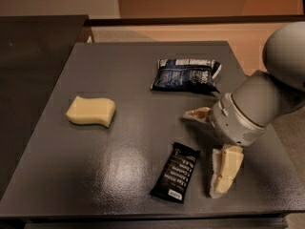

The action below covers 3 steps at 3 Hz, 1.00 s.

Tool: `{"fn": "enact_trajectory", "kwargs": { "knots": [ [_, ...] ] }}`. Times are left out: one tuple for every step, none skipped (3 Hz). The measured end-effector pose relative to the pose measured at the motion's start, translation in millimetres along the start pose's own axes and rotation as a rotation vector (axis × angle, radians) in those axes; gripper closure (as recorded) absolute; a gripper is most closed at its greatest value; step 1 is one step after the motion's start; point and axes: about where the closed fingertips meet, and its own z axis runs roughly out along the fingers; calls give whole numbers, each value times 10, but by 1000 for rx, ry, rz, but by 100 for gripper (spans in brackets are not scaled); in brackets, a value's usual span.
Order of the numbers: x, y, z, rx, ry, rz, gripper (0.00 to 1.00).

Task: Pick rxbar chocolate

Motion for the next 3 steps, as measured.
{"fn": "enact_trajectory", "kwargs": {
  "knots": [
    [-99,128,144,-41,-40,5,0],
    [-214,204,153,-53,-94,13,18],
    [-338,259,99,-48,-141,23,41]
  ]
}}
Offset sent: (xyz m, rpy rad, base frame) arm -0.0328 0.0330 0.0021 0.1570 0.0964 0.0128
